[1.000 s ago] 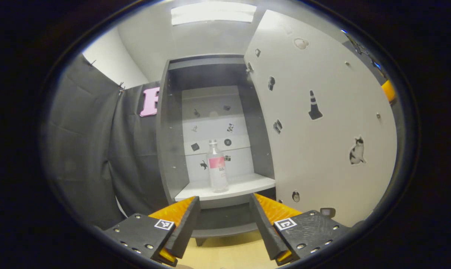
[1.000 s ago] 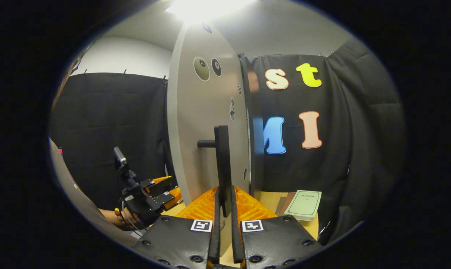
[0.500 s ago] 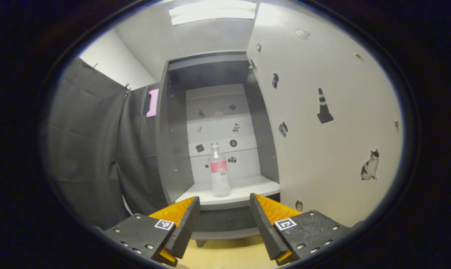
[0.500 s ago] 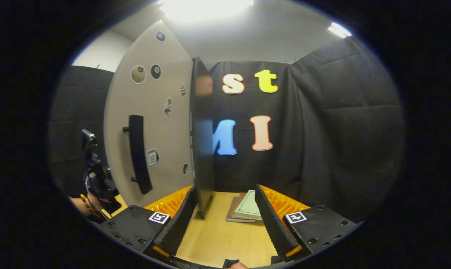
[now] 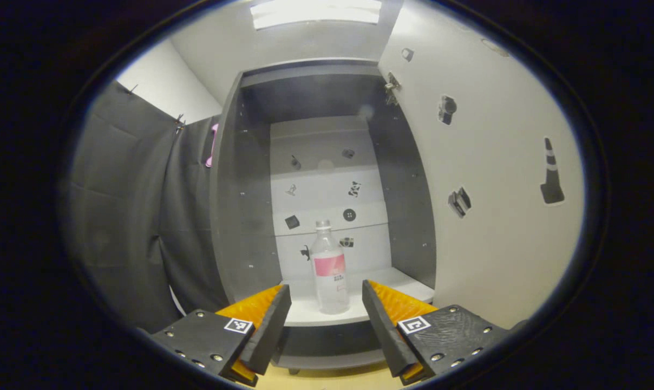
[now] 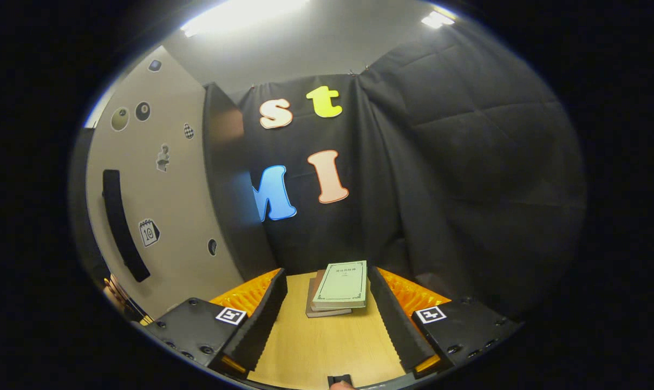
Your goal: Open the cabinet door with the right hand, grasp the bottle in the cabinet with the left hand and place it on the coaster, then close the cabinet door with the right hand.
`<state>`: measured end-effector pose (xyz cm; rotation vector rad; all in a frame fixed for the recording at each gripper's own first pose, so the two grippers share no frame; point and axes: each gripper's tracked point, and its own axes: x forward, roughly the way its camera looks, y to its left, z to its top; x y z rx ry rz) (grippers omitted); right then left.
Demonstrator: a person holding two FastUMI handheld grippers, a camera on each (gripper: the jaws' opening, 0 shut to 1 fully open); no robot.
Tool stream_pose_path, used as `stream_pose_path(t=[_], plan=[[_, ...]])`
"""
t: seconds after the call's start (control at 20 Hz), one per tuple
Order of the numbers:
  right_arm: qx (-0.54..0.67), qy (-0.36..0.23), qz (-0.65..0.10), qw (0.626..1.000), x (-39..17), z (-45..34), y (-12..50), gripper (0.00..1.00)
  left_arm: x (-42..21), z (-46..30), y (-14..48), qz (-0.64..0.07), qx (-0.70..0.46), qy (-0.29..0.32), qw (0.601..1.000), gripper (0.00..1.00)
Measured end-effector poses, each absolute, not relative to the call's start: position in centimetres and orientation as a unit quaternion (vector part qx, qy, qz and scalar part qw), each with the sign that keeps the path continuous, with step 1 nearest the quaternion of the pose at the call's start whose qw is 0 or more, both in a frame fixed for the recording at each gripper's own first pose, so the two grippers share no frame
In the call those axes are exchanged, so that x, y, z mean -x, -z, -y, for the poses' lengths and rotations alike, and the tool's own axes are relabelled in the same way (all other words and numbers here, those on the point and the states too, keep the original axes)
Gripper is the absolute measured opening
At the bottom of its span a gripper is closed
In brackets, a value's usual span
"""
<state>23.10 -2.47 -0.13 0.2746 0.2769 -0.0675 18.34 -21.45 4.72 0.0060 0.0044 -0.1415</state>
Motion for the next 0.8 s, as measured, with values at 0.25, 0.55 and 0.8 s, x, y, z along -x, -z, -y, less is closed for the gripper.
stream_pose_path(t=[0.25, 0.55, 0.8], plan=[[-0.156, 0.09, -0.135, 0.974, -24.2, 3.6, 0.5, 0.98, -23.8, 22.1, -3.6, -0.013, 0.019, 0.098, 0.995, 0.8], [-0.113, 0.129, -0.135, 0.976, -25.1, 2.9, 0.0, 0.98, -28.5, 22.6, -1.9, -0.02, 0.015, 0.115, 0.993, 0.82], [-0.089, 0.137, -0.156, 0.974, -25.9, 2.0, 1.2, 0.98, -31.3, 22.6, 0.1, -0.038, 0.007, 0.115, 0.993, 0.8]])
